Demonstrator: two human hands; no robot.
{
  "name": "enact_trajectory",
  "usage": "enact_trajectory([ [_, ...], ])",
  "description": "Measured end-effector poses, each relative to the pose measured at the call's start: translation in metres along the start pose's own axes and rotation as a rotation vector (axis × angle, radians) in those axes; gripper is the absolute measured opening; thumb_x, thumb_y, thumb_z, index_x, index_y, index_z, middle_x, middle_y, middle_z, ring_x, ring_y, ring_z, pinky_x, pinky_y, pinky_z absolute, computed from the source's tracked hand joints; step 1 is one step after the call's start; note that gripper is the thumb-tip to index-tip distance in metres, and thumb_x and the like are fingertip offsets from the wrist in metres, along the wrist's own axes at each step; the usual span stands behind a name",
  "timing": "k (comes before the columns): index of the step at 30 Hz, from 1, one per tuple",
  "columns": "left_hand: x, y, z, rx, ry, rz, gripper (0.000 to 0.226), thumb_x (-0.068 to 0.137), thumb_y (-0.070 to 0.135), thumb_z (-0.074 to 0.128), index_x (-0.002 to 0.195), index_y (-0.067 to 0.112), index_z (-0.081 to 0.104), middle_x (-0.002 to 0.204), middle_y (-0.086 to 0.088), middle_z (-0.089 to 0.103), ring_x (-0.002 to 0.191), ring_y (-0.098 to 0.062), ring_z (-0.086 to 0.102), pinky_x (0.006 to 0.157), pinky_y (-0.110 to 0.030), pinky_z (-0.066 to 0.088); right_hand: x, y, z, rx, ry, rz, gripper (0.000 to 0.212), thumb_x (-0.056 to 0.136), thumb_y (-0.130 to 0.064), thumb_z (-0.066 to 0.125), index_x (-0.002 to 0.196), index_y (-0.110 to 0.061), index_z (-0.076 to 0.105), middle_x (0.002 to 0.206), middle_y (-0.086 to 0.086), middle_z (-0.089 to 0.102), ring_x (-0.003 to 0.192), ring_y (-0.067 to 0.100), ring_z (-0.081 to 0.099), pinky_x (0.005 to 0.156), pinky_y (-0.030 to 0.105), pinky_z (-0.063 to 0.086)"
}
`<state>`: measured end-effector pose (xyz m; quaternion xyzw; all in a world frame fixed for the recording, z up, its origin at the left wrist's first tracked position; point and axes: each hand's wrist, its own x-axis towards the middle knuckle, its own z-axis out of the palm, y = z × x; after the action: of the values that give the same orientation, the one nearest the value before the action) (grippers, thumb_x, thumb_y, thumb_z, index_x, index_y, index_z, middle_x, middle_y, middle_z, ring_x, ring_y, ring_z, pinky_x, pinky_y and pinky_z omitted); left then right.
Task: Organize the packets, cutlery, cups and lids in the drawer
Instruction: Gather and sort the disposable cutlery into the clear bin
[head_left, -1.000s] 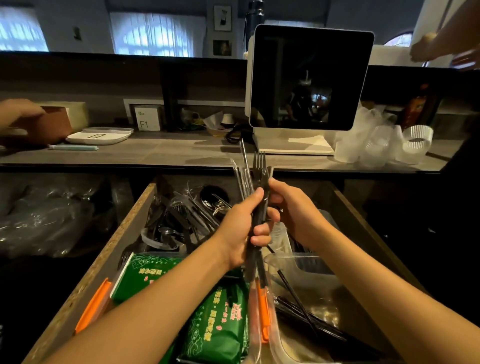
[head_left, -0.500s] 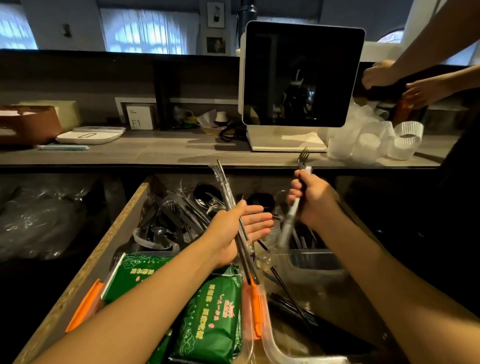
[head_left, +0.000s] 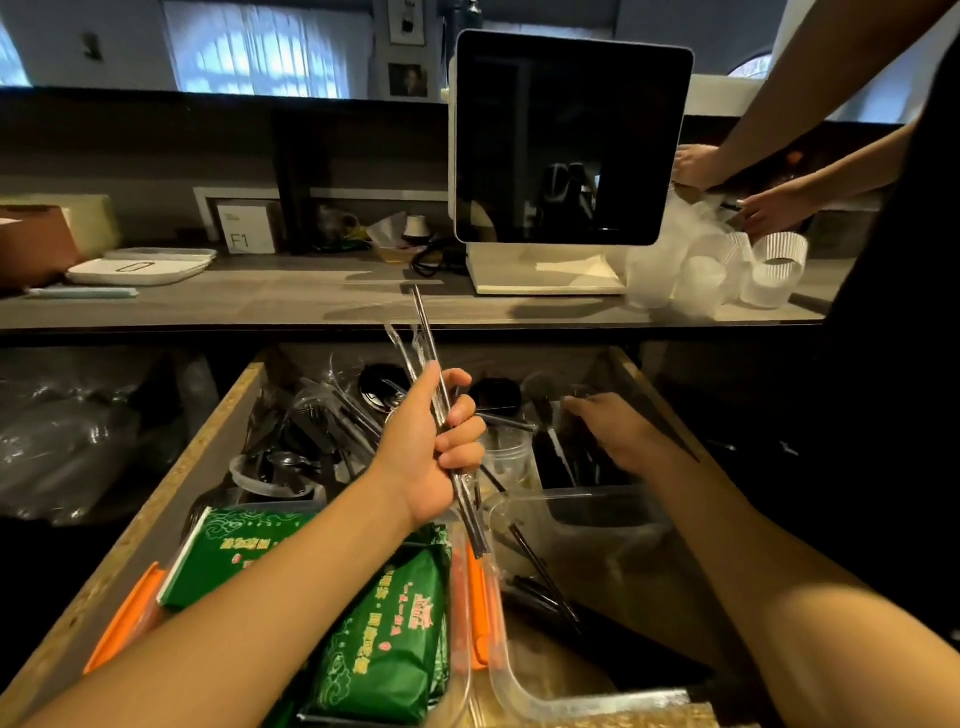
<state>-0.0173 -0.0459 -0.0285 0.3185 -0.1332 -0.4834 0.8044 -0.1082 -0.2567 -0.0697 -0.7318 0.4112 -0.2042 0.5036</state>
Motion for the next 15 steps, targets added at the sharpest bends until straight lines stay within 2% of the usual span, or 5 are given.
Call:
enact_trajectory([
  [5,-0.002,0.003,0.011,-0.102,0.032,0.188,0.035,0.103,0.041,0.046,0.078,0.018,0.053,0.057,0.006,0.032,0.044,-0.006,0.027,0.039,-0.018,0.028,-0.021,-0.035,0.009,0.185,0.109,-0.124,0.035,0.100,-0.037,0.050,0.119,-0.011,0.064,0.112,0.008,0.064,0.106,0.024,0.060,0.090,0.036,0.048],
  [7,-0.002,0.015,0.016,-0.171,0.068,0.304,0.040,0.101,0.045,0.048,0.069,0.019,0.050,0.055,0.007,0.029,0.045,-0.007,0.027,0.043,-0.019,0.029,-0.040,-0.053,0.025,0.447,0.019,-0.141,0.039,0.102,-0.038,0.044,0.121,-0.008,0.062,0.117,0.013,0.065,0.109,0.026,0.062,0.095,0.039,0.051],
  [9,-0.003,0.028,0.017,-0.216,0.102,0.394,0.047,0.098,0.048,0.051,0.061,0.020,0.043,0.054,0.007,0.027,0.046,-0.007,0.026,0.045,-0.019,0.029,-0.062,-0.064,0.044,0.653,-0.122,-0.099,0.049,0.103,-0.042,0.036,0.121,-0.004,0.061,0.116,0.017,0.066,0.102,0.026,0.063,0.088,0.035,0.051],
  [11,-0.002,0.037,0.016,-0.257,0.139,0.438,0.052,0.098,0.047,0.054,0.056,0.020,0.038,0.053,0.007,0.026,0.045,-0.007,0.025,0.045,-0.019,0.030,-0.083,-0.072,0.063,0.747,-0.227,-0.027,0.057,0.103,-0.049,0.031,0.117,-0.003,0.062,0.111,0.018,0.067,0.097,0.026,0.063,0.084,0.035,0.051],
  [15,-0.003,0.032,0.014,-0.276,0.155,0.398,0.054,0.099,0.044,0.057,0.055,0.020,0.037,0.051,0.007,0.027,0.043,-0.007,0.028,0.045,-0.020,0.034,-0.100,-0.076,0.083,0.893,-0.276,0.057,0.062,0.101,-0.055,0.029,0.115,-0.005,0.062,0.114,0.018,0.068,0.108,0.029,0.064,0.096,0.040,0.049],
])
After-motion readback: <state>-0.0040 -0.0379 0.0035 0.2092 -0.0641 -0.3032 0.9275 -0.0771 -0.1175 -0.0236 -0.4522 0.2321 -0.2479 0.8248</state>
